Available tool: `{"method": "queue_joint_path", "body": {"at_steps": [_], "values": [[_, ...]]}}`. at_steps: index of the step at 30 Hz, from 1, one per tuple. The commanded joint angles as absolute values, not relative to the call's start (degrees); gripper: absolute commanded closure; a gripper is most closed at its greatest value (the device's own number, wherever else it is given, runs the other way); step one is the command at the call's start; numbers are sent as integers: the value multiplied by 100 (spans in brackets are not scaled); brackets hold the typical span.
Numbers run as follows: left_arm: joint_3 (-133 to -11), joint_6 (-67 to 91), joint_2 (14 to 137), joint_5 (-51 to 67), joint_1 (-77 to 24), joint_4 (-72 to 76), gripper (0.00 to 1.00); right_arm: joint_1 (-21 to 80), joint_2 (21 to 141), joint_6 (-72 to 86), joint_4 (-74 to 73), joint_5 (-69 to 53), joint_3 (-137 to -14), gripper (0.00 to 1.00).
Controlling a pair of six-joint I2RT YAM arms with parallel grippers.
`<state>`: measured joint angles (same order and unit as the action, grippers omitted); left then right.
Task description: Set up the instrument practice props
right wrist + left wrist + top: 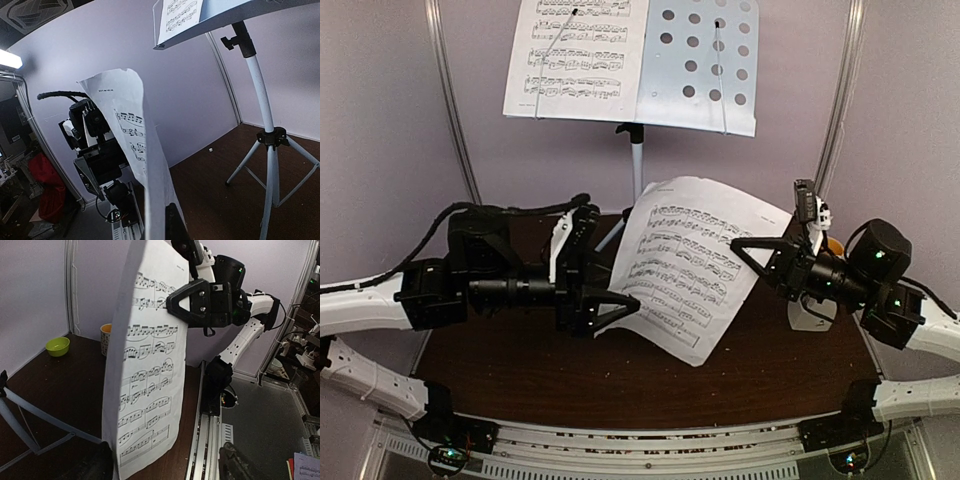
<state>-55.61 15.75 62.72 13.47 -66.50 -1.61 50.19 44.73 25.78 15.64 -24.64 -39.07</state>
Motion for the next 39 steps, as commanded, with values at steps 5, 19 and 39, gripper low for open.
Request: {"method": "queue_joint_path", "body": {"at_steps": [5,19,39], "values": [[-5647,1568,6396,776,-6618,156,31,4991,4417,2656,1826,-2946,-4088,100],[-5945,1494,6139,823,-6609,369,99,4977,4661,2684,1465,-3464,-4827,100],[-9918,926,7085,72,-6153,-1199,100,4898,6112,1547,379,-9,-8370,45]]}}
